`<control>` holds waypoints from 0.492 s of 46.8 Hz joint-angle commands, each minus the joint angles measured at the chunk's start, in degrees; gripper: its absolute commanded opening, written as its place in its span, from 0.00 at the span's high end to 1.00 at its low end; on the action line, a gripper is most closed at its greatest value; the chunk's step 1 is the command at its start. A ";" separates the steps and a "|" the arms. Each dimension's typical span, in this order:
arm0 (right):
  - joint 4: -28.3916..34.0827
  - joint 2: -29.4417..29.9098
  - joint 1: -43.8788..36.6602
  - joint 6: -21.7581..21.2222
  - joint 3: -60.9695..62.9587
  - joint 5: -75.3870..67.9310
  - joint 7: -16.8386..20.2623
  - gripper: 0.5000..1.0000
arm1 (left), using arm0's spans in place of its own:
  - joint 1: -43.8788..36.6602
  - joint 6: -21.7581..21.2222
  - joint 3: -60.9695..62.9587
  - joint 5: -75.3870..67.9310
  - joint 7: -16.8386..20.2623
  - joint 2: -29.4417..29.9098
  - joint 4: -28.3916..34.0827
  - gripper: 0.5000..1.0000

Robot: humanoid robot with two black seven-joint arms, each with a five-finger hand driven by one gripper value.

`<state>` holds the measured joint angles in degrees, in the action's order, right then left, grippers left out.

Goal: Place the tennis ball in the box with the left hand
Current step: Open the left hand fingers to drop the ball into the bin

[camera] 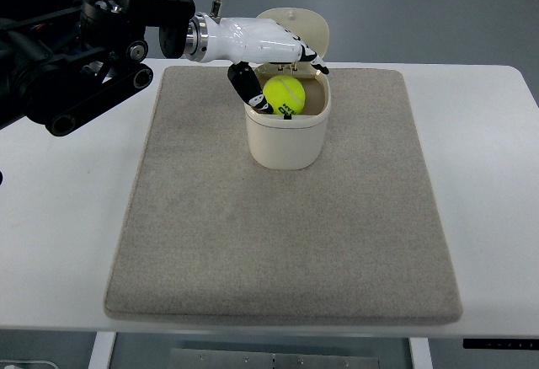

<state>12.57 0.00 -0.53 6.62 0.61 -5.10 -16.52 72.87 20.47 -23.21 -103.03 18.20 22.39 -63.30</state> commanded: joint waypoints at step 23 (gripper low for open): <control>0.00 0.00 0.00 -0.02 0.00 0.00 0.00 0.12 | 0.08 11.16 -1.76 13.28 0.08 14.25 -6.66 0.02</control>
<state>12.57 0.00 -0.52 6.59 0.61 -5.10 -16.53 73.03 30.64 -24.99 -94.32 18.37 34.00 -69.44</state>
